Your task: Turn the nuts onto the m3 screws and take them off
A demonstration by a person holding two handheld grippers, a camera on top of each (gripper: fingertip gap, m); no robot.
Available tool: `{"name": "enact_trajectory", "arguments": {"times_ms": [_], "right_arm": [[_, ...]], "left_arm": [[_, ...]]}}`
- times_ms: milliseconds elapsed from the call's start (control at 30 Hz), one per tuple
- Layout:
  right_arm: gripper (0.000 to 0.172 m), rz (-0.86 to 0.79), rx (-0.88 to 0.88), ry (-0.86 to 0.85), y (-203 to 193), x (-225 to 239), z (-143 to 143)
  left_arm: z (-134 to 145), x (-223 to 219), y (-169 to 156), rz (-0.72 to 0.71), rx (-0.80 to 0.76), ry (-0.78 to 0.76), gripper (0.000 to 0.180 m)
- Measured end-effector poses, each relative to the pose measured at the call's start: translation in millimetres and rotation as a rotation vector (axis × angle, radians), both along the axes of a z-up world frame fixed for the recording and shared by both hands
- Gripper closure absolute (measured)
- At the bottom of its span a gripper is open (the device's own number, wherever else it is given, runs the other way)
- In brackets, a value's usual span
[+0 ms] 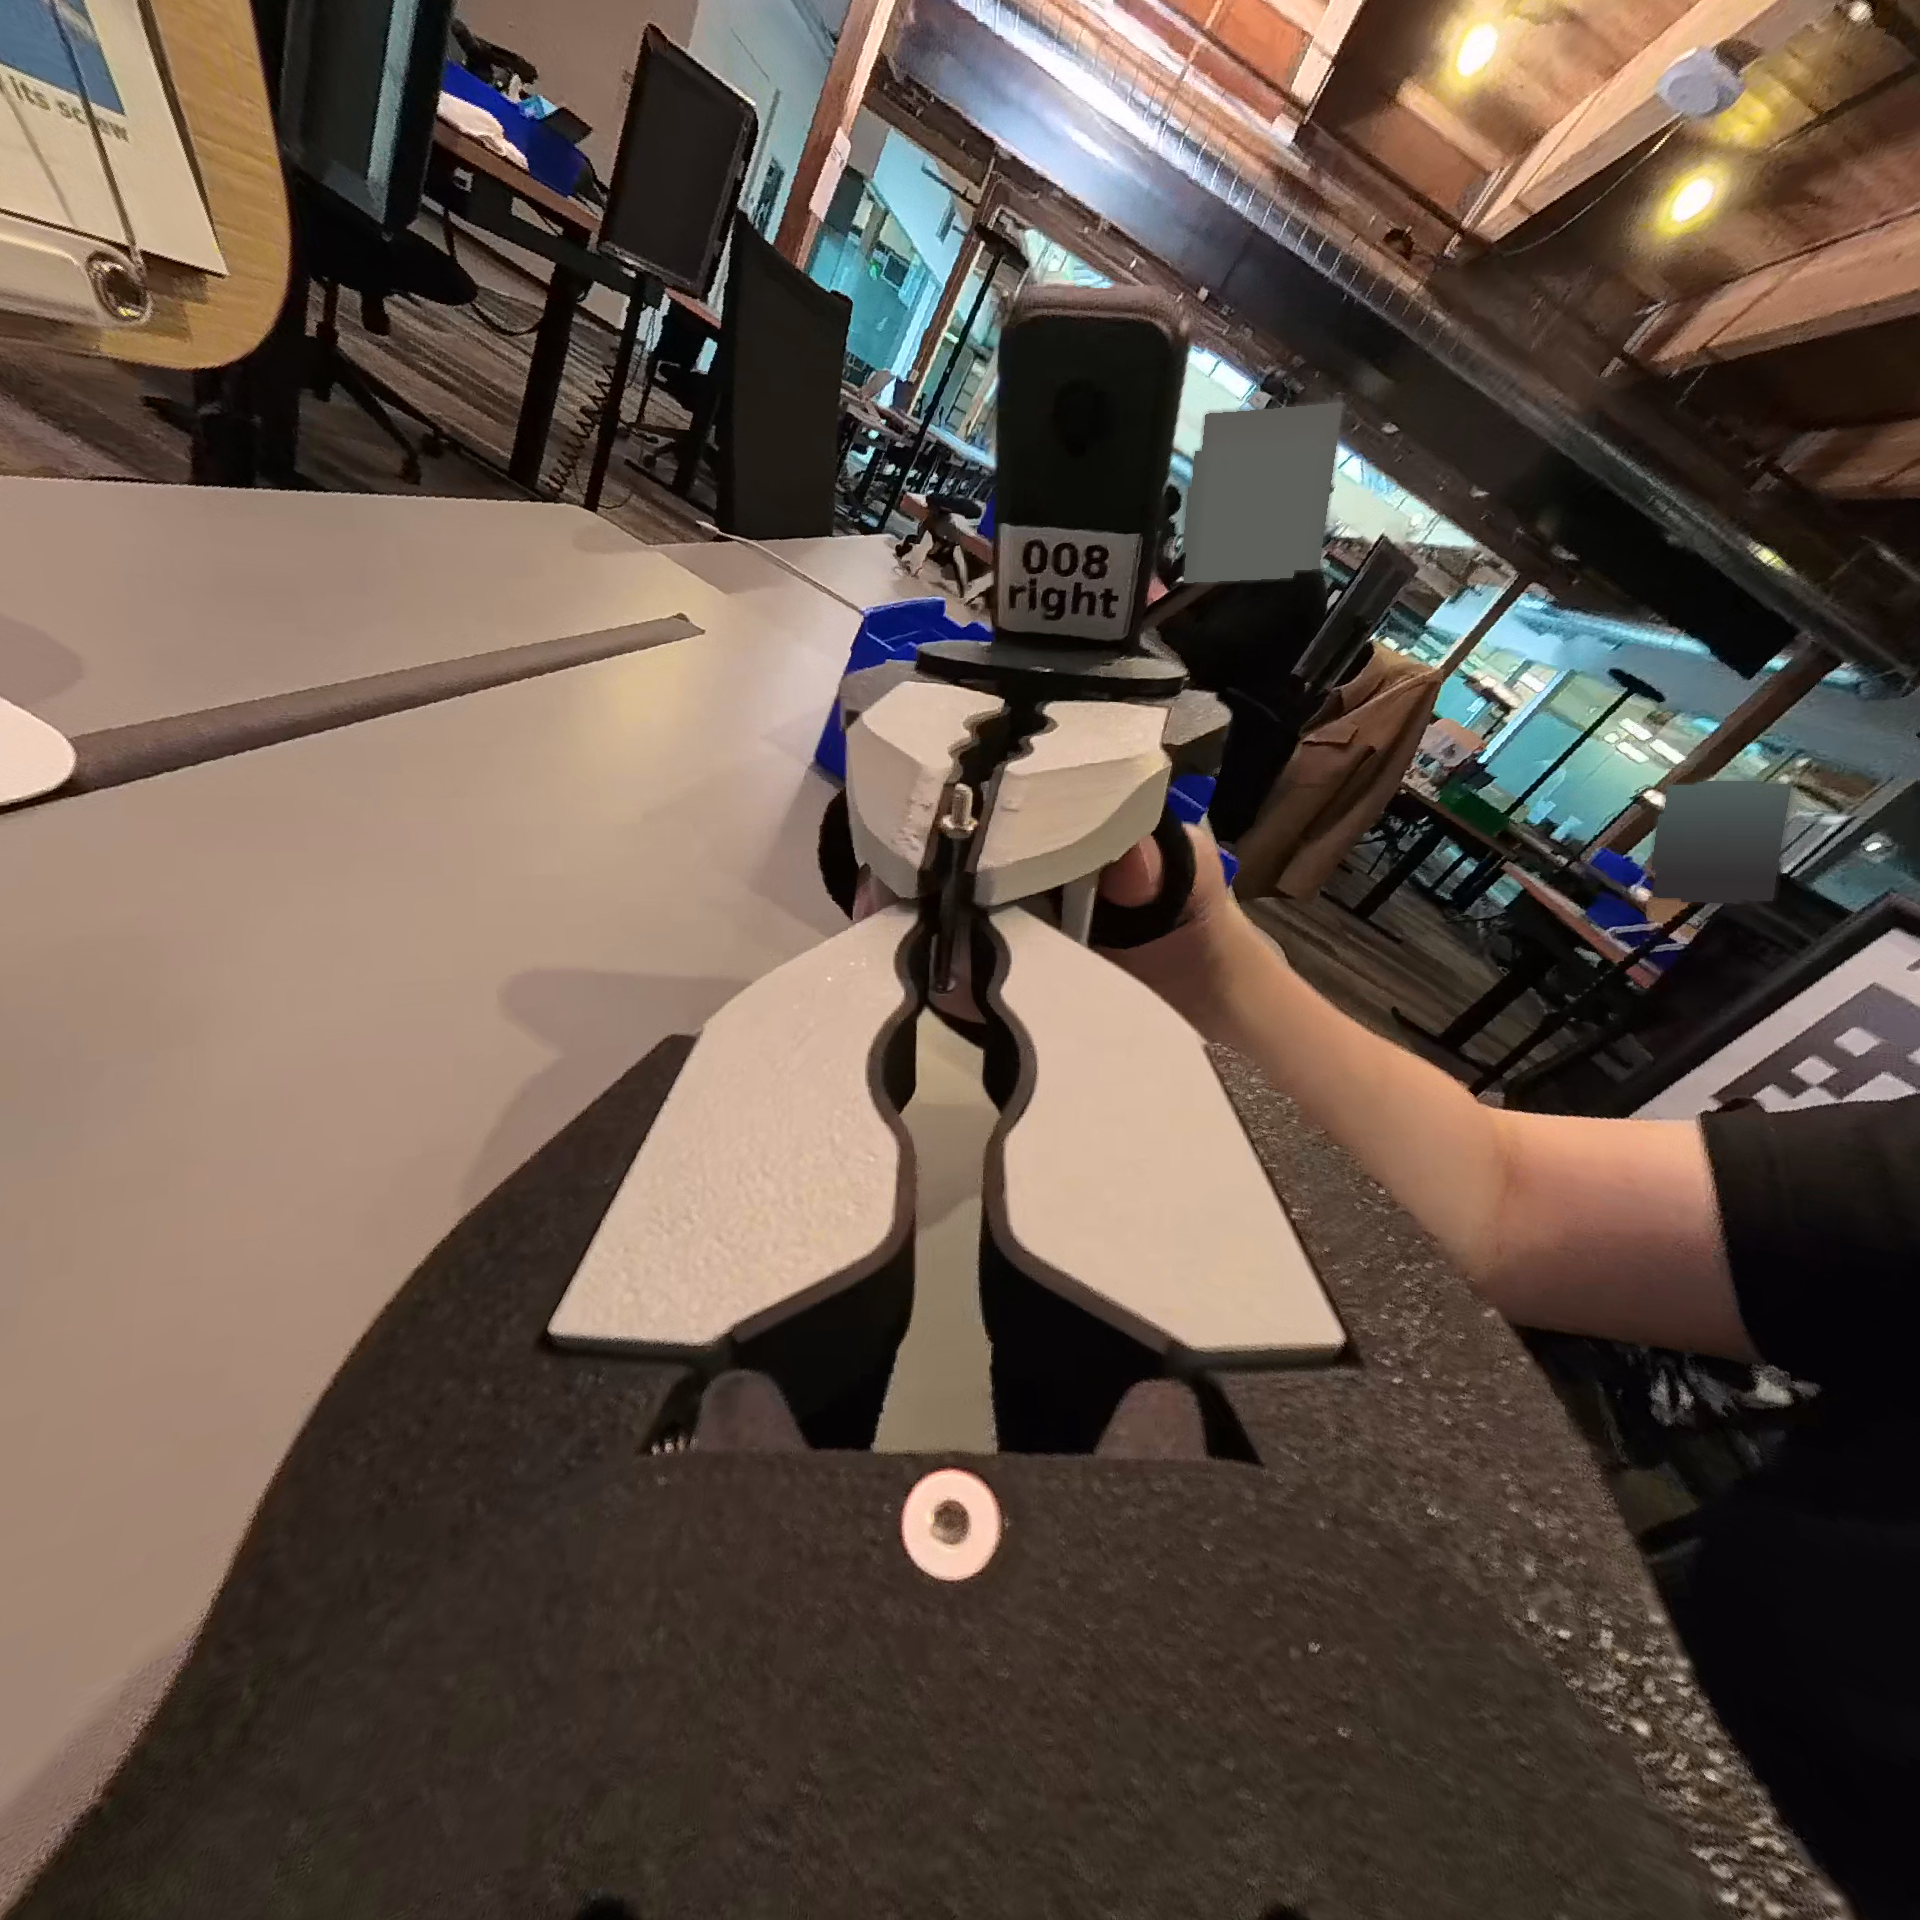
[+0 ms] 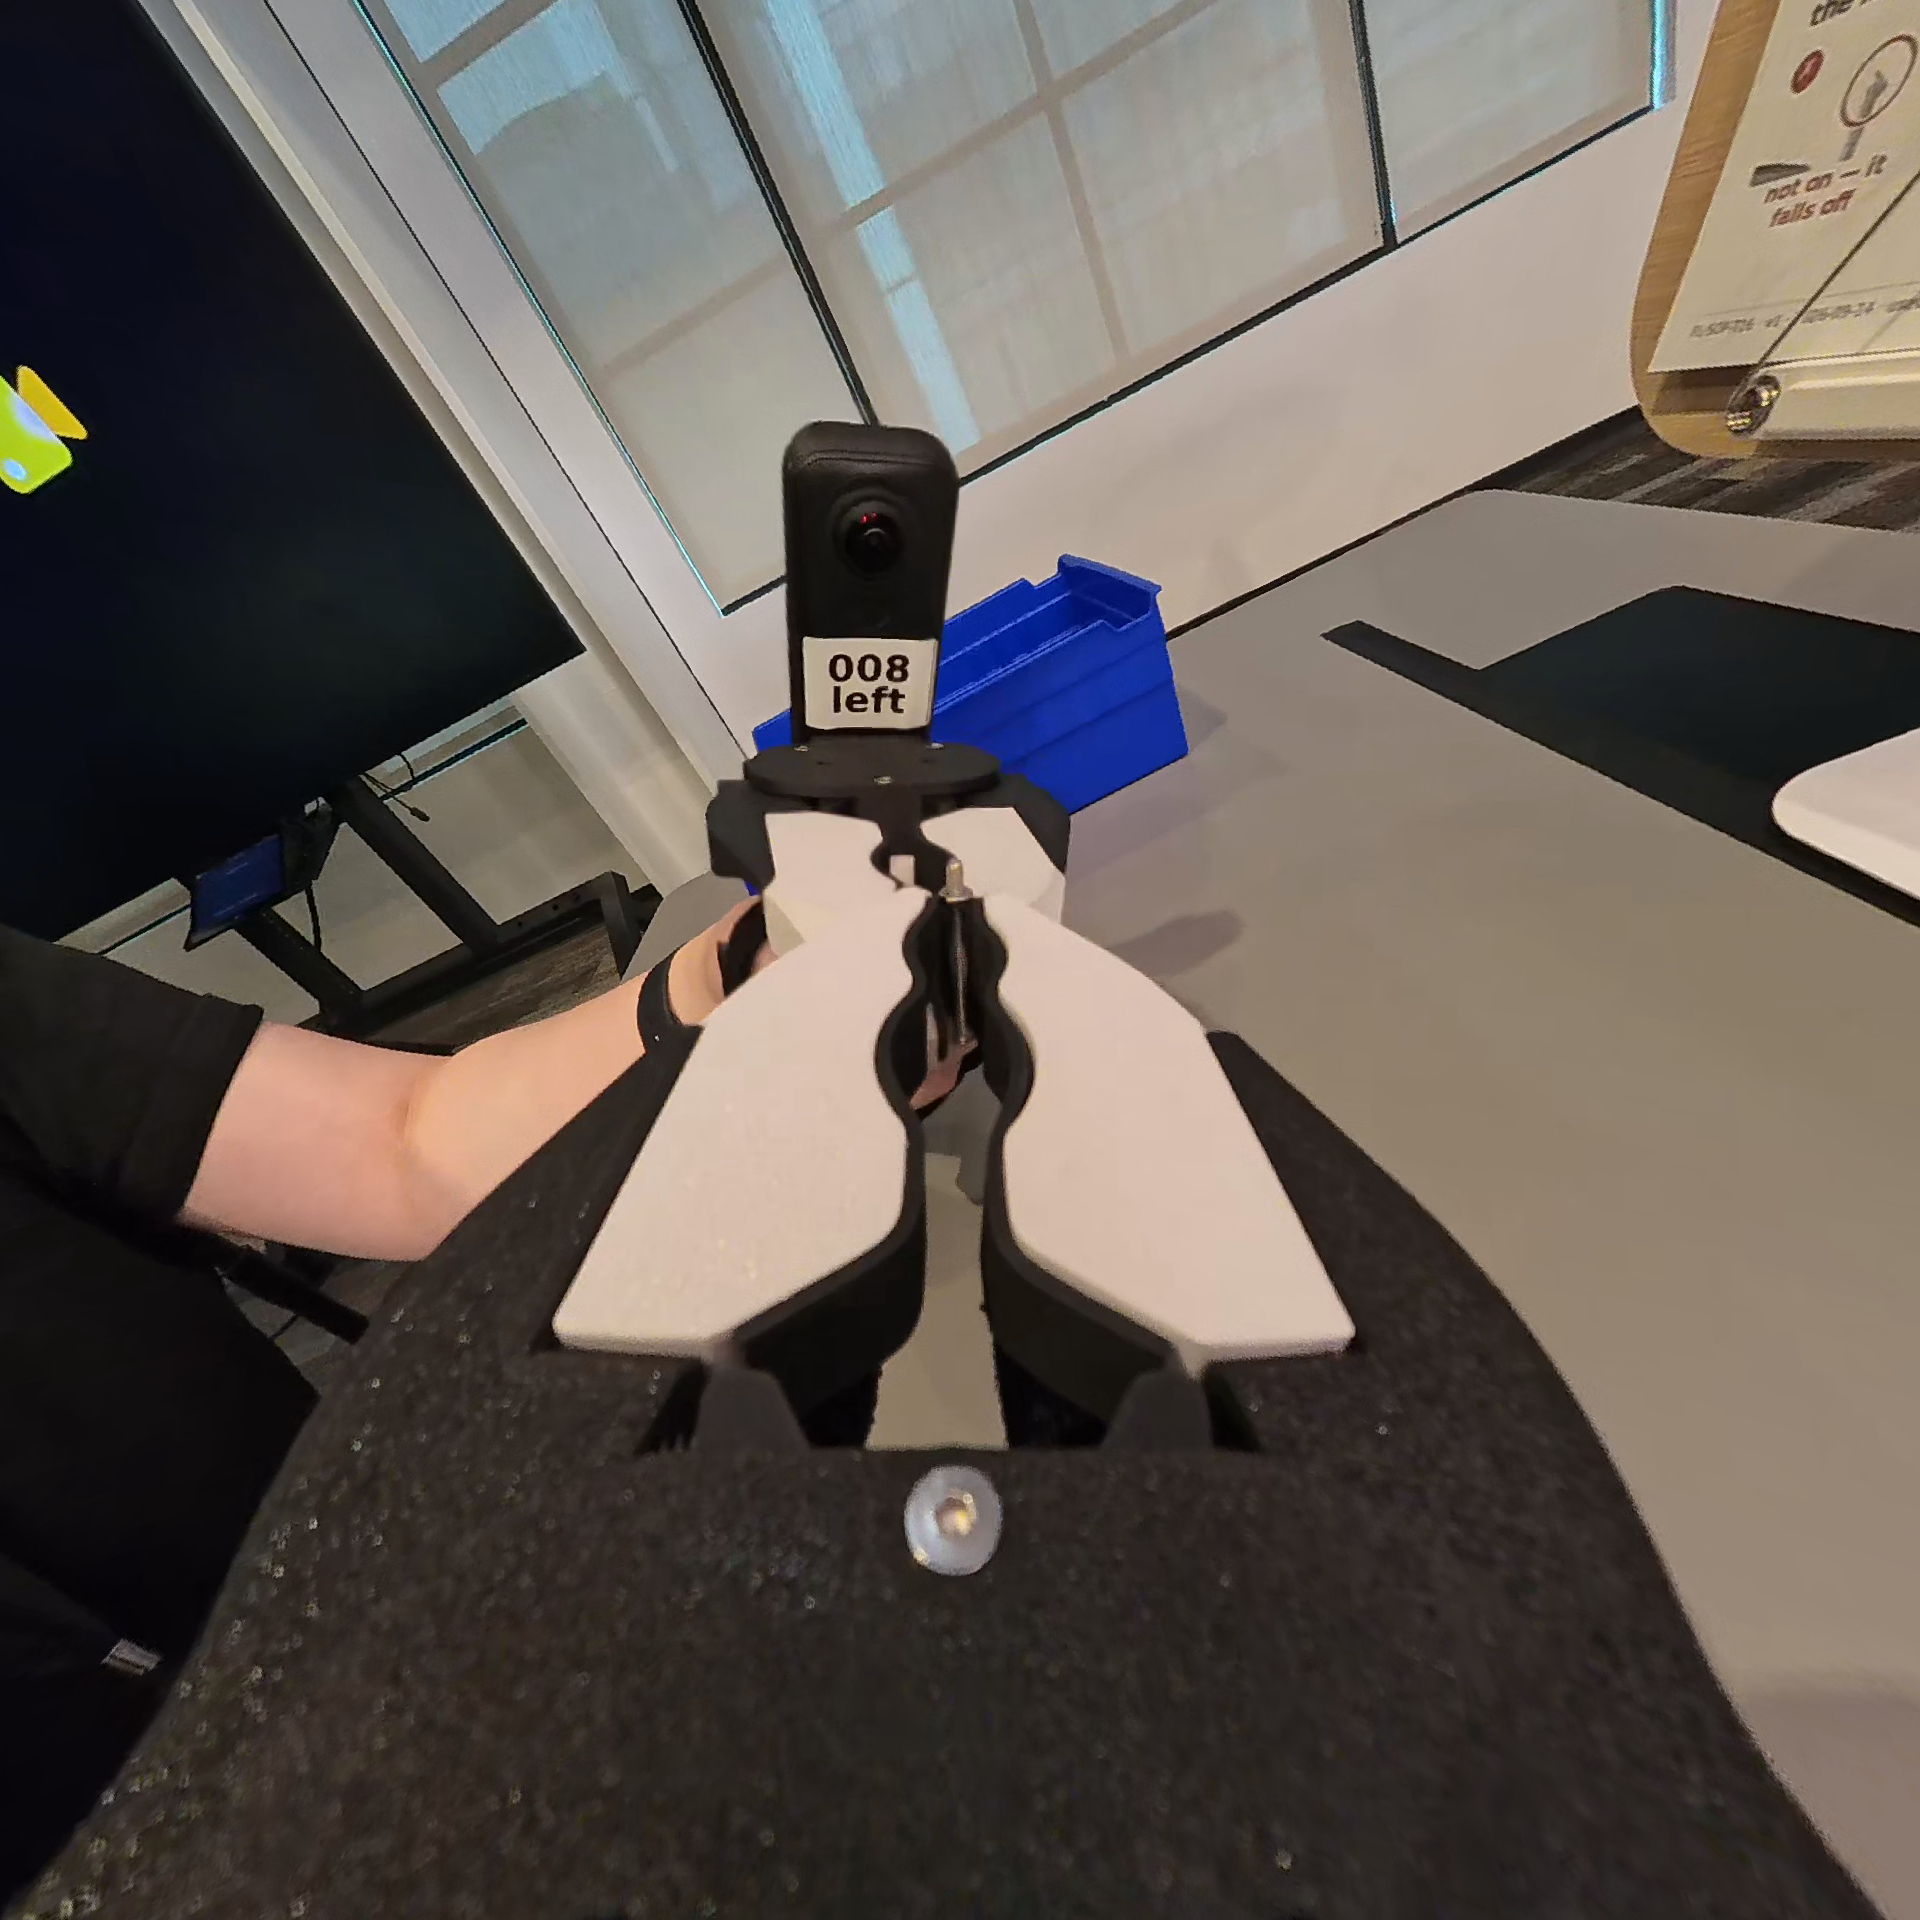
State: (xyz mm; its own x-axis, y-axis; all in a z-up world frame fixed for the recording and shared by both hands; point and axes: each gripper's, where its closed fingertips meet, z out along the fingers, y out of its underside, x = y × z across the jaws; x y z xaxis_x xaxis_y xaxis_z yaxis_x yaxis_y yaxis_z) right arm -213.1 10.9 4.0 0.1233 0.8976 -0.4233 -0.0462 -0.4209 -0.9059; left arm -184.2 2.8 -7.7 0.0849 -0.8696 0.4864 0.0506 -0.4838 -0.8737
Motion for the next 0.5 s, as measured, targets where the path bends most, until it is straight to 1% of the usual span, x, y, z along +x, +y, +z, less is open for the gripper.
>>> {"name": "enact_trajectory", "arguments": {"times_ms": [167, 500], "right_arm": [[0.167, 0.002, -0.01, -0.001, 0.4, -0.5, -1.4], [0.167, 0.0, -0.007, -0.01, 0.9, 0.1, -2.2]], "left_arm": [[0.2, -2.8, 0.3, -0.01, -0.016, -0.007, 0.178], [-3.7, -1.1, -0.8, -0.019, -0.018, 0.018, 0.178]]}}
